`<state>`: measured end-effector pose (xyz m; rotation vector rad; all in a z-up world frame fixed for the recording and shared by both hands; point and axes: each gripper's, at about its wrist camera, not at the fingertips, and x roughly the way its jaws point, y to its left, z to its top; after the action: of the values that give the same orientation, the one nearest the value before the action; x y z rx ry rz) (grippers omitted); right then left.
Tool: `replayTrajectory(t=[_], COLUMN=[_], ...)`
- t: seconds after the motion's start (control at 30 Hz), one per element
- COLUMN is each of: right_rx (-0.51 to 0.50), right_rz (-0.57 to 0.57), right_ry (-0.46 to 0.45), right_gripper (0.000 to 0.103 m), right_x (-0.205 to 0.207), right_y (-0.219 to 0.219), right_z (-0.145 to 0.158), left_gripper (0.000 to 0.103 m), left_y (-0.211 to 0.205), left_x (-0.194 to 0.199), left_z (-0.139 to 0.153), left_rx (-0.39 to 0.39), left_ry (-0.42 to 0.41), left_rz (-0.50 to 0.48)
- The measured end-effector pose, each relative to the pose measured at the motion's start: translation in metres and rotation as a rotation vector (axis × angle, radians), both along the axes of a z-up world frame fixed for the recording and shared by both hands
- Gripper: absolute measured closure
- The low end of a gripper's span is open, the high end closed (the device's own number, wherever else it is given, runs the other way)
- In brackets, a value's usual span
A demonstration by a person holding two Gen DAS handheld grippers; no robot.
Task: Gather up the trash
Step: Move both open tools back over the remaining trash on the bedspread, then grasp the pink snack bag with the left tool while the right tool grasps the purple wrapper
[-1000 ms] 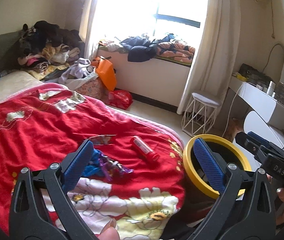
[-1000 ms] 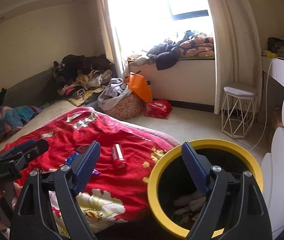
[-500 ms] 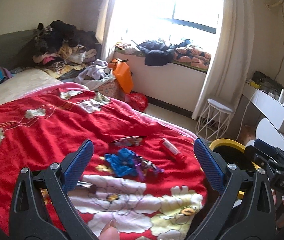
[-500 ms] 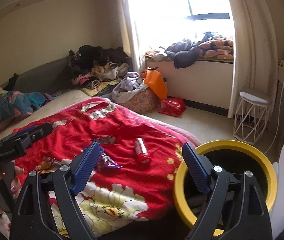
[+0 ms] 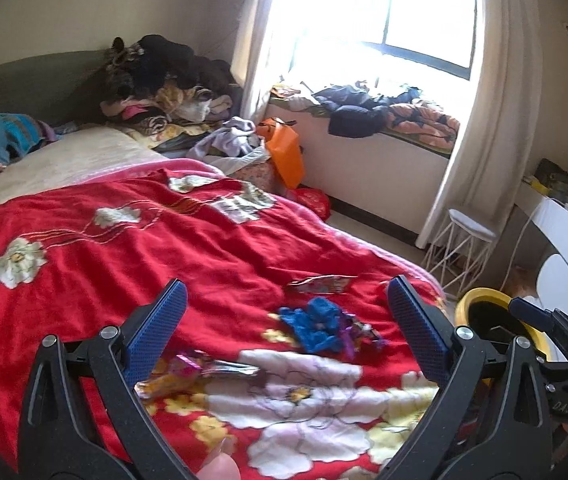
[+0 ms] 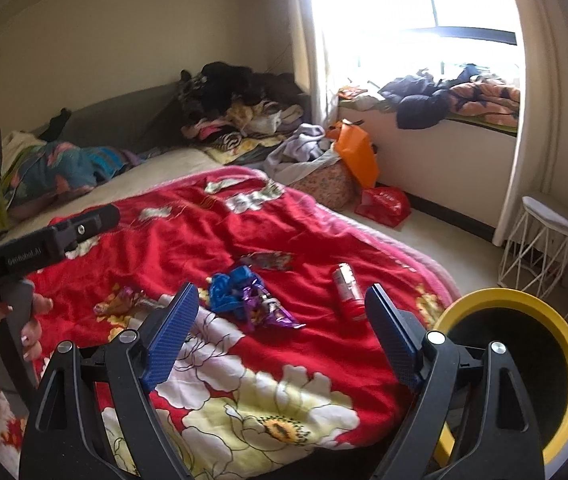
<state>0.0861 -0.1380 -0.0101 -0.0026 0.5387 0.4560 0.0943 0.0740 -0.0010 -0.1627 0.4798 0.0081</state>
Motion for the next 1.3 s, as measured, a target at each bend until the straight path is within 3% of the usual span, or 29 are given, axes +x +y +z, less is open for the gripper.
replayTrajectory(t=[0.4, 0.9, 1.07, 1.17, 1.27, 1.3], right_rx=[-0.067, -0.108, -0.133, -0.142, -0.157, -0.158], right_rz=[0.046, 0.064, 0.05, 0.046, 0.06, 0.067], right_ry=[0.074, 0.183, 0.226, 0.25, 0.276, 0.282], right_gripper=[0.021, 0.021, 0.021, 0.026, 0.042, 0.051], right_x=[0.035, 0.075, 0.09, 0.098, 0.103, 0.102], right_y=[0.031, 0.052, 0.056, 0.058, 0.06, 0.06], right_z=[-0.028, -0.066, -0.081, -0.089, -0.097, -0.099], left_gripper=[0.01, 0.011, 0.022, 0.031, 0.045, 0.05], left_y=[0.048, 0.077, 0.075, 0.076, 0.075, 0.075], left_x=[-0.008, 0.001, 0.007, 0.01, 0.011, 0.011], left_z=[-0.032, -0.093, -0.105, -0.109, -0.113, -0.114], left_rx=[0.03, 0.07, 0.097, 0.09, 0.086, 0.084], left_ry=[0.1, 0.305, 0.339, 0.349, 0.358, 0.362], left_rz=[0.068, 0.044, 0.027, 0.011, -0.008, -0.009])
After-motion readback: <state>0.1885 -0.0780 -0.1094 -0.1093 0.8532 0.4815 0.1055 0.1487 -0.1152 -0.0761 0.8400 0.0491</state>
